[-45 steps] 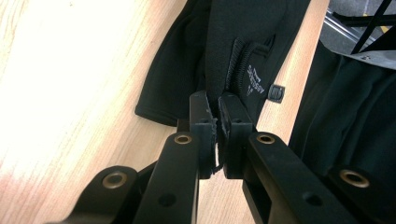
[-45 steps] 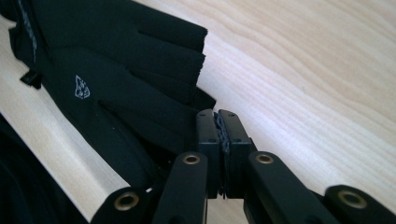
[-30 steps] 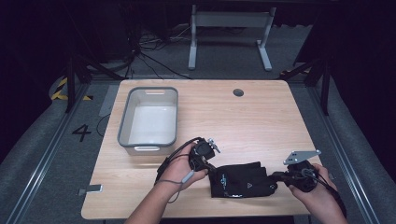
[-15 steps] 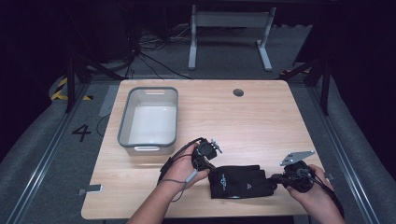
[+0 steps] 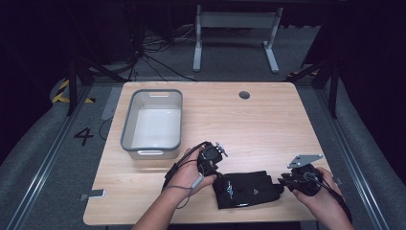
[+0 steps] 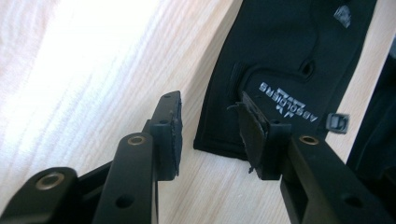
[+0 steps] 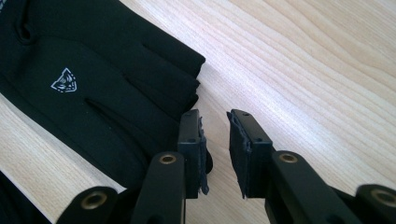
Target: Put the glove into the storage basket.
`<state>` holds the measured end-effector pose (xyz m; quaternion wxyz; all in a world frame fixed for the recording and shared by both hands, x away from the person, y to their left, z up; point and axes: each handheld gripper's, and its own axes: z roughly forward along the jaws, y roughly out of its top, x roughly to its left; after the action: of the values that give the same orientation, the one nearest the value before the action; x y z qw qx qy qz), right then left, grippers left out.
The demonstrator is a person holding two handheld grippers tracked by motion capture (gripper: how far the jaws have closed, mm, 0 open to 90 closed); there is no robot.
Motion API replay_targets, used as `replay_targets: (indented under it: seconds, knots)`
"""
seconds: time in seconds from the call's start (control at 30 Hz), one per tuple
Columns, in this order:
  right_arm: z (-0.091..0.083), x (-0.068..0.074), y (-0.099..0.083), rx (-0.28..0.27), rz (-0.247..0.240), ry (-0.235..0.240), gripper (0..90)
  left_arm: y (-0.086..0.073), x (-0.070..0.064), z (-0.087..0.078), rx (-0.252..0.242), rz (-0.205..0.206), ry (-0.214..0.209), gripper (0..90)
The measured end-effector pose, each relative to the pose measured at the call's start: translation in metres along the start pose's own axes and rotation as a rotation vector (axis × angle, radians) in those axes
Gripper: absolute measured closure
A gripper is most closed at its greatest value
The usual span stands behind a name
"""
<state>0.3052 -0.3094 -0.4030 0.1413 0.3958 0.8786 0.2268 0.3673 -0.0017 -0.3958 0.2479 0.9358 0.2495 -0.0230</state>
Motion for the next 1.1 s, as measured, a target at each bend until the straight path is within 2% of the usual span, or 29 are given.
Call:
replay_targets:
  seconds: [0.03, 0.17, 0.3, 0.57, 0.7, 0.93, 1.1]
  knots:
    - [0.0, 0.0, 0.0, -0.003, 0.001, 0.001, 74.3, 0.0, -0.001, -0.003, -0.024, -0.004, 0.008, 58.7]
    - [-0.002, -0.004, 0.001, -0.025, 0.004, 0.0, 73.2, 0.001, -0.006, -0.01, -0.062, -0.006, 0.001, 58.5]
    - [-0.001, -0.012, 0.001, -0.042, 0.024, 0.018, 72.1, 0.001, -0.012, -0.014, -0.096, -0.02, -0.025, 58.4]
    - [0.0, -0.026, -0.004, -0.064, 0.059, 0.035, 70.9, 0.002, -0.018, -0.018, -0.095, -0.031, -0.028, 58.3]
    - [0.0, -0.028, -0.005, -0.073, 0.062, 0.045, 70.5, 0.004, -0.021, -0.017, -0.088, -0.009, -0.031, 57.7]
    - [0.0, -0.031, -0.006, -0.089, 0.064, 0.063, 67.3, 0.008, -0.026, -0.017, -0.091, 0.006, -0.038, 57.4]
    - [0.0, -0.036, -0.008, -0.103, 0.07, 0.075, 65.2, 0.014, -0.032, -0.013, -0.084, 0.041, -0.048, 57.1]
